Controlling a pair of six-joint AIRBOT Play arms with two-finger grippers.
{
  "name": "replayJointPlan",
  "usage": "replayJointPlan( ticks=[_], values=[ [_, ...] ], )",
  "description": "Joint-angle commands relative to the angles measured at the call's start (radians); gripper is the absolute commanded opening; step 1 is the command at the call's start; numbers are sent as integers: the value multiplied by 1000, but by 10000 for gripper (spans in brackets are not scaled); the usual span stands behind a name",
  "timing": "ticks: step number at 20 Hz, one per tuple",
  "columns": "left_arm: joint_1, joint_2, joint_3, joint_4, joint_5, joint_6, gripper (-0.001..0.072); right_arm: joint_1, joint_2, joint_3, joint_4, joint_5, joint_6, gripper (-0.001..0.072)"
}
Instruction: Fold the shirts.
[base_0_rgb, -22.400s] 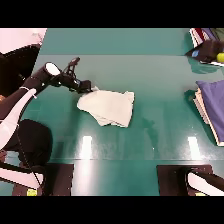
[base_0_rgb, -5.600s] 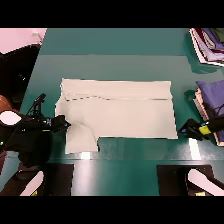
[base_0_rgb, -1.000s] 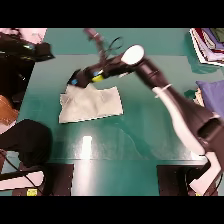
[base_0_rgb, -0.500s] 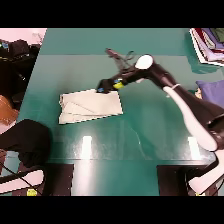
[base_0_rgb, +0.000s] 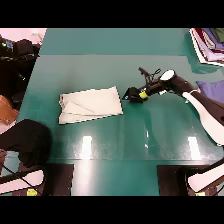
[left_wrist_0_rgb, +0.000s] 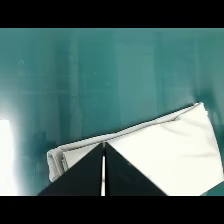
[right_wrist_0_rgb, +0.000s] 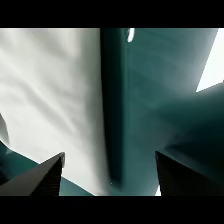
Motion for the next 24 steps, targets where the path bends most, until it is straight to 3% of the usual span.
replayJointPlan(
  ticks=[1, 4, 6, 8, 11, 15, 20, 24],
  values=[
    [-28, -1, 0, -6, 9, 15, 34, 71, -116, 77, 116, -2, -13, 648],
    [-49, -1, 0, -14, 7, 19, 34, 161, -215, 214, 156, 0, -14, 510],
    [-56, -1, 0, -16, 4, 18, 34, 206, -252, 290, 152, -5, -28, 338],
    [-66, -1, 0, -31, 1, 18, 34, 222, -256, 351, 114, -19, -65, 13],
    [-121, 0, 0, -31, -7, 18, 32, 188, -242, 451, 31, 22, -52, 16],
    [-241, 0, 0, -28, 5, 21, 33, 25, -101, 464, -173, 39, 53, 16],
    [-319, 0, 0, -30, 19, 25, 33, -340, 108, 463, -348, 113, 164, 16],
    [-323, 0, 0, -33, 25, 24, 33, -639, 198, 462, -400, 161, 172, 16]
  ],
)
